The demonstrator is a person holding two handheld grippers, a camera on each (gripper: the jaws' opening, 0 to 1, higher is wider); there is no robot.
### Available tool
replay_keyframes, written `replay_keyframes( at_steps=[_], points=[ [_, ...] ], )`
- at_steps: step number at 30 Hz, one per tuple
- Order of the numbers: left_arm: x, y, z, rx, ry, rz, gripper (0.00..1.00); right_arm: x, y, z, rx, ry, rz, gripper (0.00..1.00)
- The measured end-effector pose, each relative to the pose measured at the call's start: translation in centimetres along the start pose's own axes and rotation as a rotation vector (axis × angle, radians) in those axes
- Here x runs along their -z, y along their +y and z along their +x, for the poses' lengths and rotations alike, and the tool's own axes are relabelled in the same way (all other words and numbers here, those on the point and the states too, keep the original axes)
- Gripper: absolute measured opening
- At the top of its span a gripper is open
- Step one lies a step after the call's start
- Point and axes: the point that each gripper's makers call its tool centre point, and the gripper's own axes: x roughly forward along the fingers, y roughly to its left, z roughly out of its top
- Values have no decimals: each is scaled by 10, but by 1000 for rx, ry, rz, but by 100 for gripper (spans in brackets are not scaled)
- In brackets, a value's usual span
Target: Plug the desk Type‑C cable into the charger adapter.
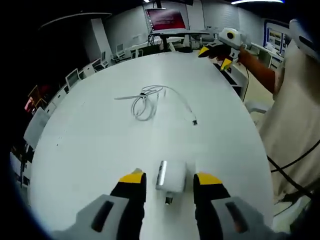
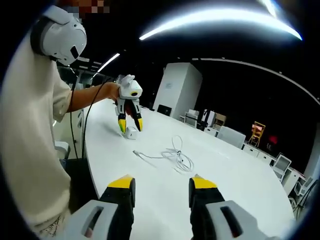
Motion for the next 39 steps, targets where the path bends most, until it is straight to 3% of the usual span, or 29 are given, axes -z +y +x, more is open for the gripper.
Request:
replay_keyframes(
  at_steps=[19,31,39],
  points=[
    [9,-2,13,63,31,-29,27,2,-4,-6,21,-8,-1,44],
    [7,3,13,44,0,-52,26,-1,-4,-7,30,-13,-5,44],
    [4,-6,9,50,-1,-27,26,-3,-3,-6,25,-14,-10,43]
  ],
)
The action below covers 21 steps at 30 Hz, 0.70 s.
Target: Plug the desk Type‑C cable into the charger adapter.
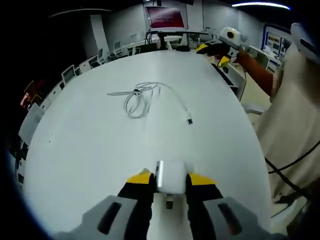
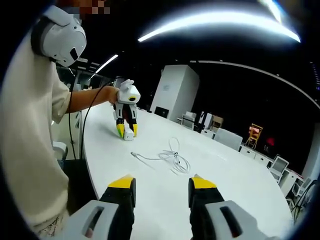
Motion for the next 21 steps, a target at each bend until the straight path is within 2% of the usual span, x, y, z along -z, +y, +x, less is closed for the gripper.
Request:
replay_keyframes(
  at_steps=[10,21],
  points=[
    [-2,-18,-3,4,6,13,26,-3,2,3,-9,-4,-4,43],
    [-4,-32,-4,-2,-29,-3,26,-4,5,6,-22,-5,-7,43]
  ],
)
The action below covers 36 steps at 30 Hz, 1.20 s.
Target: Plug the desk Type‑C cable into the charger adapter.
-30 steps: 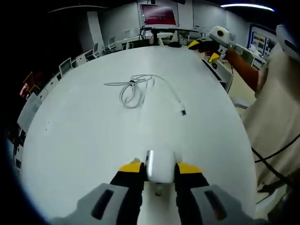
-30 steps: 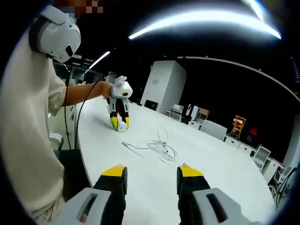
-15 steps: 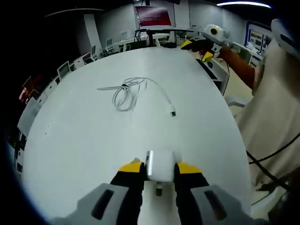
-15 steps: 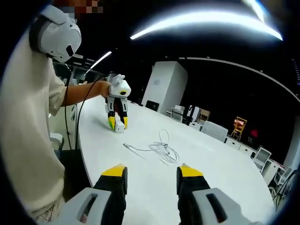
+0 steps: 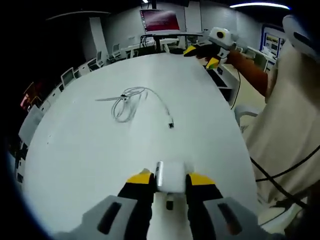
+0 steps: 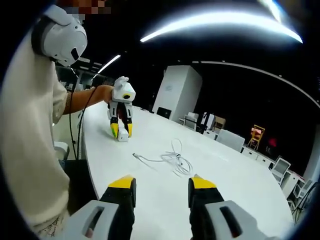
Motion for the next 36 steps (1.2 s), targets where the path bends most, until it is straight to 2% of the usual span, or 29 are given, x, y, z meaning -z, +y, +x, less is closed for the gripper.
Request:
replay_keyframes(
  at_steps=[4,11,19,28,36],
  points=[
    [0,1,0,-12,-17,-23,26,0,1,2,-5,-1,1,43],
    [5,-2,2,7,-15,-36,26,1,2,3,-8,-1,4,43],
    [4,-2,2,17,-53,-40,26,1,1,3,-6,4,3,43],
    [3,-3,3,24,-58,-41,26,-5,6,10,-72,36,-41,43],
    [2,-4,4,31,-62,-38,26,-7,7,10,-85,52,-66,43]
  ],
)
